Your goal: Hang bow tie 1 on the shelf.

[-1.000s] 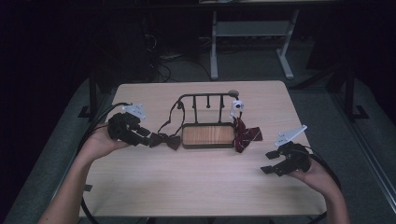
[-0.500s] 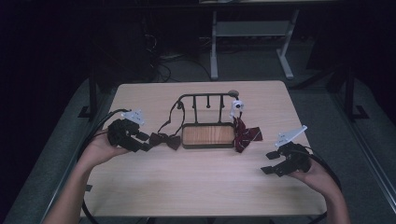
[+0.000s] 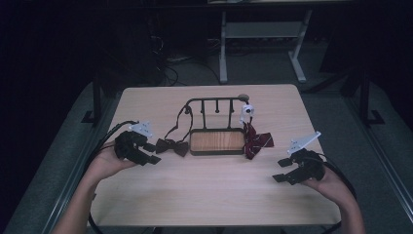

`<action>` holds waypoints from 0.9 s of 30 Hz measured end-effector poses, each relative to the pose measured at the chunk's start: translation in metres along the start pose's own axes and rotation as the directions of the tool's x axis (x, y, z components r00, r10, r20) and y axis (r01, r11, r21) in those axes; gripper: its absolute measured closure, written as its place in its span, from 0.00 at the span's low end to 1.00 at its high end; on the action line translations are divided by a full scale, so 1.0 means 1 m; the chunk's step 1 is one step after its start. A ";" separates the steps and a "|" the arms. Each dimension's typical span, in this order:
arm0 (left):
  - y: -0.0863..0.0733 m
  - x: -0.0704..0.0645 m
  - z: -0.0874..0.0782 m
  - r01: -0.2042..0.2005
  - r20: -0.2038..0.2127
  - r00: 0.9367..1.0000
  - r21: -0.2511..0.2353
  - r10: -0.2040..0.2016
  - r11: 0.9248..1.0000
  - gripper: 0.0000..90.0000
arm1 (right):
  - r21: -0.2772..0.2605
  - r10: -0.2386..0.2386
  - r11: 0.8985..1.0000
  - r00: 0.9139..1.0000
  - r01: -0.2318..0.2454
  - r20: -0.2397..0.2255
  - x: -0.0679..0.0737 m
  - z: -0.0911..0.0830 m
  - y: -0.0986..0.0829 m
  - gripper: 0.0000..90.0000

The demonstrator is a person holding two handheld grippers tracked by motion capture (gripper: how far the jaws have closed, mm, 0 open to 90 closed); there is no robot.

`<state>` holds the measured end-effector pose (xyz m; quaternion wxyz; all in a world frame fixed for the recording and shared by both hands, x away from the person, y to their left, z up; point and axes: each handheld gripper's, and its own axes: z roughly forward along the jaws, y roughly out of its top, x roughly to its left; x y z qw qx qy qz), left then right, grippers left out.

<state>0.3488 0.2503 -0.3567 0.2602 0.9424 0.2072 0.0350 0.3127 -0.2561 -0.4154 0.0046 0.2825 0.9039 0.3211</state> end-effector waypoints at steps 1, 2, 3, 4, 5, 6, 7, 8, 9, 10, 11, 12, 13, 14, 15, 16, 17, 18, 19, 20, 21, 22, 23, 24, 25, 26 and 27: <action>-0.001 -0.001 0.001 0.002 0.000 1.000 -0.002 -0.002 1.000 0.54 | 0.000 0.000 1.000 1.000 0.000 -0.001 0.000 0.000 0.000 0.38; -0.002 -0.002 0.002 0.008 0.003 1.000 -0.005 -0.008 1.000 0.54 | 0.000 0.000 1.000 1.000 0.000 0.000 0.000 0.000 0.000 0.38; -0.003 -0.002 0.003 0.001 0.005 1.000 -0.004 -0.001 1.000 0.54 | 0.000 -0.001 1.000 1.000 0.001 0.000 0.000 0.000 0.000 0.38; -0.004 -0.002 0.004 -0.001 0.008 1.000 -0.002 0.001 1.000 0.53 | 0.000 -0.001 1.000 1.000 0.001 0.000 0.000 0.000 0.000 0.38; -0.005 -0.003 0.005 0.006 0.008 1.000 -0.011 -0.006 1.000 0.53 | -0.001 -0.001 1.000 1.000 0.001 0.000 0.000 0.000 0.000 0.38; -0.006 -0.003 0.005 -0.001 0.010 1.000 -0.007 0.001 1.000 0.53 | 0.000 -0.001 1.000 1.000 0.000 0.002 0.000 0.000 0.000 0.38; -0.007 -0.003 0.006 0.002 0.011 1.000 -0.007 -0.002 1.000 0.53 | 0.000 0.000 1.000 1.000 0.000 0.003 0.001 0.000 0.000 0.38; -0.008 -0.003 0.007 0.005 0.010 1.000 -0.007 -0.005 1.000 0.52 | 0.000 0.001 1.000 1.000 -0.001 0.002 0.001 0.000 0.000 0.38; -0.009 -0.004 0.008 0.011 0.014 1.000 -0.013 -0.011 1.000 0.52 | 0.000 0.000 1.000 1.000 0.000 0.002 0.001 0.000 0.000 0.38; -0.010 -0.004 0.008 0.011 0.015 1.000 -0.015 -0.010 1.000 0.52 | -0.001 -0.004 1.000 1.000 0.004 0.002 0.001 0.000 -0.001 0.38; -0.011 -0.004 0.009 0.007 0.015 1.000 -0.011 -0.007 1.000 0.52 | -0.001 -0.004 1.000 1.000 0.004 0.003 0.000 0.000 -0.001 0.38; -0.012 -0.005 0.009 0.008 0.012 1.000 -0.014 -0.008 1.000 0.51 | -0.002 -0.002 1.000 1.000 0.002 0.002 0.000 0.000 -0.001 0.38; -0.013 -0.005 0.010 0.005 0.010 1.000 -0.018 -0.005 1.000 0.51 | -0.001 -0.002 1.000 1.000 0.002 0.001 0.000 0.000 -0.001 0.38; -0.013 -0.006 0.010 0.000 0.011 1.000 -0.017 0.000 1.000 0.50 | -0.001 -0.003 1.000 1.000 0.003 0.001 0.000 0.000 -0.001 0.38; -0.014 -0.007 0.010 0.007 0.009 1.000 -0.023 -0.007 1.000 0.50 | 0.000 -0.002 1.000 1.000 0.002 0.000 0.000 0.000 -0.001 0.38; -0.015 -0.007 0.010 0.008 0.008 1.000 -0.026 -0.008 1.000 0.50 | 0.001 -0.003 1.000 1.000 0.003 -0.001 0.001 0.001 -0.001 0.38; -0.016 -0.007 0.011 0.005 0.008 1.000 -0.025 -0.005 1.000 0.50 | 0.002 -0.005 1.000 1.000 0.005 -0.002 0.001 0.001 -0.001 0.38; -0.017 -0.008 0.012 0.010 0.007 1.000 -0.029 -0.010 1.000 0.49 | 0.004 -0.006 1.000 1.000 0.006 -0.002 0.001 0.001 -0.001 0.38; -0.017 -0.008 0.012 0.003 0.006 1.000 -0.025 -0.003 1.000 0.49 | 0.005 -0.003 1.000 1.000 0.003 -0.003 0.001 0.001 -0.001 0.38; -0.018 -0.008 0.013 0.008 0.005 1.000 -0.024 -0.007 1.000 0.48 | 0.005 -0.002 1.000 1.000 0.002 -0.003 0.001 0.001 -0.002 0.38; -0.019 -0.008 0.014 0.005 0.006 1.000 -0.022 -0.005 1.000 0.48 | 0.005 -0.005 1.000 1.000 0.005 0.000 0.001 0.001 -0.002 0.38; -0.020 -0.009 0.014 0.008 0.003 1.000 -0.025 -0.008 1.000 0.48 | 0.005 -0.006 1.000 1.000 0.006 0.001 0.001 0.001 -0.002 0.38; -0.020 -0.010 0.015 0.011 0.003 1.000 -0.028 -0.011 1.000 0.48 | 0.005 -0.004 1.000 1.000 0.004 0.001 0.001 0.001 -0.002 0.38; -0.021 -0.010 0.016 0.010 0.003 1.000 -0.030 -0.010 1.000 0.47 | 0.006 -0.003 1.000 1.000 0.003 0.001 0.001 0.001 -0.002 0.38; -0.022 -0.011 0.017 0.009 0.003 1.000 -0.031 -0.009 0.999 0.47 | 0.006 -0.003 1.000 1.000 0.003 0.001 0.001 0.001 -0.002 0.38; -0.023 -0.011 0.018 0.011 0.006 1.000 -0.028 -0.011 1.000 0.46 | 0.007 0.001 1.000 1.000 -0.001 0.000 0.002 0.001 -0.002 0.38; -0.023 -0.012 0.020 0.015 0.005 1.000 -0.032 -0.015 0.999 0.46 | 0.007 0.001 1.000 1.000 -0.001 0.000 0.002 0.001 -0.002 0.38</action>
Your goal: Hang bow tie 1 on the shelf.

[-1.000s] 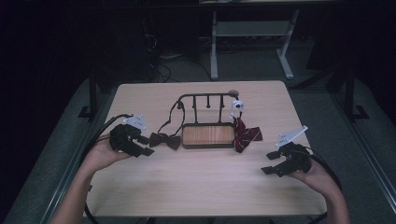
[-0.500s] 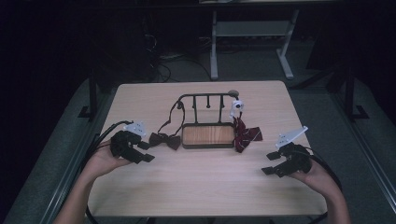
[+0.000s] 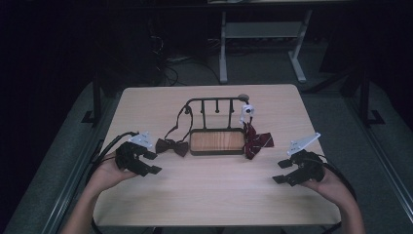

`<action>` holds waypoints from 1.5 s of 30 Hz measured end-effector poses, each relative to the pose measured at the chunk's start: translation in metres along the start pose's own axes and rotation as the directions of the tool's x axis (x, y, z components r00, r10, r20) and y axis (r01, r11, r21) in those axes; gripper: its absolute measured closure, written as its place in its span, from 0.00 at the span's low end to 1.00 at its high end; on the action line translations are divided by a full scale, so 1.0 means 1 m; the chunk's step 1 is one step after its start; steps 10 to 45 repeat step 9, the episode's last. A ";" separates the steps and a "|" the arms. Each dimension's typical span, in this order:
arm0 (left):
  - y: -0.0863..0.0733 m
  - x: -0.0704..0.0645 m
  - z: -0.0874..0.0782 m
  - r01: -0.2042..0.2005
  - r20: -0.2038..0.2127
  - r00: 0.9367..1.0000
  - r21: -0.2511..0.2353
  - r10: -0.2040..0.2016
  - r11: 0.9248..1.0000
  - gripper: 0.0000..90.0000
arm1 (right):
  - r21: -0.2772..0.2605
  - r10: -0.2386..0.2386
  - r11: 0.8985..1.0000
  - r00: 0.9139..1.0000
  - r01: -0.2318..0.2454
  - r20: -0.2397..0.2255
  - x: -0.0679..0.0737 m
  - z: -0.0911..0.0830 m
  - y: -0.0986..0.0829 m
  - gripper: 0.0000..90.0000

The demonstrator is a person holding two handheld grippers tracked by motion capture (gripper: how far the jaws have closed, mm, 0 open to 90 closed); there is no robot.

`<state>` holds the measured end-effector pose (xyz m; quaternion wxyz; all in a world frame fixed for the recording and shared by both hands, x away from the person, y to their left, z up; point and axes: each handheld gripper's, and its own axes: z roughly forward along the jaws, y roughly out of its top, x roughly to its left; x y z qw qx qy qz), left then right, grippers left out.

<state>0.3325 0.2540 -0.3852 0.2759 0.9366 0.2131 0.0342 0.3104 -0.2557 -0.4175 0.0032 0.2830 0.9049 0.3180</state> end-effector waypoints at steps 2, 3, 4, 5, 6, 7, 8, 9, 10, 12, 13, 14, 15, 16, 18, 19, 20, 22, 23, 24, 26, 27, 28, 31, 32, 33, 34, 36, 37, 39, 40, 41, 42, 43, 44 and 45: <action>-0.002 -0.002 0.003 0.001 0.005 1.000 0.003 -0.001 1.000 0.45 | 0.002 0.000 1.000 1.000 0.000 0.003 0.000 0.000 0.000 0.38; -0.003 -0.002 0.005 0.002 0.010 1.000 0.005 -0.002 1.000 0.44 | 0.004 0.002 1.000 1.000 -0.002 0.005 0.000 0.000 0.000 0.38; -0.003 -0.003 0.006 0.006 0.015 1.000 0.002 -0.006 1.000 0.44 | 0.006 0.005 1.000 1.000 -0.005 0.009 0.001 0.001 0.000 0.38; -0.004 -0.003 0.007 0.002 0.016 1.000 0.004 -0.002 1.000 0.44 | 0.005 0.000 1.000 1.000 0.000 0.010 0.001 0.001 -0.001 0.38; -0.005 -0.004 0.008 -0.005 0.015 1.000 0.006 0.005 1.000 0.43 | 0.004 -0.002 1.000 1.000 0.002 0.011 0.001 0.001 -0.001 0.37; -0.005 -0.005 0.009 -0.003 0.016 1.000 0.004 0.003 1.000 0.43 | 0.003 -0.004 1.000 1.000 0.004 0.013 0.001 0.001 -0.001 0.38; -0.006 -0.006 0.010 0.003 0.017 1.000 -0.001 -0.003 1.000 0.43 | 0.004 0.000 1.000 1.000 0.000 0.011 0.002 0.000 0.000 0.38; -0.006 -0.008 0.011 0.003 0.014 1.000 -0.007 -0.003 1.000 0.42 | 0.004 -0.001 1.000 1.000 0.000 0.013 0.002 0.000 0.000 0.37; -0.006 -0.008 0.011 0.003 0.014 1.000 -0.007 -0.003 1.000 0.42 | 0.004 -0.001 1.000 1.000 0.000 0.013 0.002 0.000 0.000 0.37; -0.006 -0.008 0.011 0.003 0.014 1.000 -0.007 -0.003 1.000 0.42 | 0.004 -0.001 1.000 1.000 0.000 0.013 0.002 0.000 0.000 0.37; -0.006 -0.008 0.011 0.003 0.014 1.000 -0.007 -0.003 1.000 0.42 | 0.004 -0.001 1.000 1.000 0.000 0.013 0.002 0.000 0.000 0.37; -0.006 -0.008 0.011 0.003 0.014 1.000 -0.007 -0.003 1.000 0.42 | 0.004 -0.001 1.000 1.000 0.000 0.013 0.002 0.000 0.000 0.37; -0.006 -0.008 0.011 0.003 0.014 1.000 -0.007 -0.003 1.000 0.42 | 0.004 -0.001 1.000 1.000 0.000 0.013 0.002 0.000 0.000 0.37; -0.006 -0.008 0.011 0.003 0.014 1.000 -0.007 -0.003 1.000 0.42 | 0.004 -0.001 1.000 1.000 0.000 0.013 0.002 0.000 0.000 0.37; -0.006 -0.008 0.011 0.003 0.014 1.000 -0.007 -0.003 1.000 0.42 | 0.004 -0.001 1.000 1.000 0.000 0.013 0.002 0.000 0.000 0.37; -0.006 -0.008 0.011 0.003 0.014 1.000 -0.007 -0.003 1.000 0.42 | 0.004 -0.001 1.000 1.000 0.000 0.013 0.002 0.000 0.000 0.37; -0.006 -0.008 0.011 0.003 0.014 1.000 -0.007 -0.003 1.000 0.42 | 0.004 -0.001 1.000 1.000 0.000 0.013 0.002 0.000 0.000 0.37; -0.006 -0.008 0.011 0.003 0.014 1.000 -0.007 -0.003 1.000 0.42 | 0.004 -0.001 1.000 1.000 0.000 0.013 0.002 0.000 0.000 0.37; -0.006 -0.008 0.011 0.003 0.014 1.000 -0.007 -0.003 1.000 0.42 | 0.004 -0.001 1.000 1.000 0.000 0.013 0.002 0.000 0.000 0.37; -0.006 -0.008 0.011 0.003 0.014 1.000 -0.007 -0.003 1.000 0.42 | 0.004 -0.001 1.000 1.000 0.000 0.013 0.002 0.000 0.000 0.37; -0.006 -0.008 0.011 0.003 0.014 1.000 -0.007 -0.003 1.000 0.42 | 0.004 -0.001 1.000 1.000 0.000 0.013 0.002 0.000 0.000 0.37; -0.006 -0.008 0.011 0.003 0.014 1.000 -0.007 -0.003 1.000 0.42 | 0.004 -0.001 1.000 1.000 0.000 0.013 0.002 0.000 0.000 0.37; -0.006 -0.008 0.011 0.003 0.014 1.000 -0.007 -0.003 1.000 0.42 | 0.004 -0.001 1.000 1.000 0.000 0.013 0.002 0.000 0.000 0.37; -0.006 -0.008 0.011 0.003 0.014 1.000 -0.007 -0.003 1.000 0.42 | 0.004 -0.001 1.000 1.000 0.000 0.013 0.002 0.000 0.000 0.37; -0.006 -0.008 0.011 0.003 0.014 1.000 -0.007 -0.003 1.000 0.42 | 0.004 -0.001 1.000 1.000 0.000 0.013 0.002 0.000 0.000 0.37; -0.006 -0.008 0.011 0.003 0.014 1.000 -0.007 -0.003 1.000 0.42 | 0.004 -0.001 1.000 1.000 0.000 0.013 0.002 0.000 0.000 0.37; -0.006 -0.008 0.011 0.003 0.014 1.000 -0.007 -0.003 1.000 0.42 | 0.004 -0.001 1.000 1.000 0.000 0.013 0.002 0.000 0.000 0.37; -0.006 -0.008 0.011 0.003 0.014 1.000 -0.007 -0.003 1.000 0.42 | 0.004 -0.001 1.000 1.000 0.000 0.013 0.002 0.000 0.000 0.37; -0.006 -0.008 0.011 0.003 0.014 1.000 -0.007 -0.003 1.000 0.42 | 0.004 -0.001 1.000 1.000 0.000 0.013 0.002 0.000 0.000 0.37; -0.006 -0.008 0.011 0.003 0.014 1.000 -0.007 -0.003 1.000 0.42 | 0.004 -0.001 1.000 1.000 0.000 0.013 0.002 0.000 0.000 0.37; -0.006 -0.008 0.011 0.003 0.014 1.000 -0.007 -0.003 1.000 0.42 | 0.004 -0.001 1.000 1.000 0.000 0.013 0.002 0.000 0.000 0.37; -0.006 -0.008 0.011 0.003 0.014 1.000 -0.007 -0.003 1.000 0.42 | 0.004 -0.001 1.000 1.000 0.000 0.013 0.002 0.000 0.000 0.37; -0.006 -0.008 0.011 0.003 0.014 1.000 -0.007 -0.003 1.000 0.42 | 0.004 -0.001 1.000 1.000 0.000 0.013 0.002 0.000 0.000 0.37; -0.006 -0.008 0.011 0.003 0.014 1.000 -0.007 -0.003 1.000 0.42 | 0.004 -0.001 1.000 1.000 0.000 0.013 0.002 0.000 0.000 0.37; -0.006 -0.008 0.011 0.003 0.014 1.000 -0.007 -0.003 1.000 0.42 | 0.004 -0.001 1.000 1.000 0.000 0.013 0.002 0.000 0.000 0.37; -0.006 -0.008 0.011 0.003 0.014 1.000 -0.007 -0.003 1.000 0.42 | 0.004 -0.001 1.000 1.000 0.000 0.013 0.002 0.000 0.000 0.37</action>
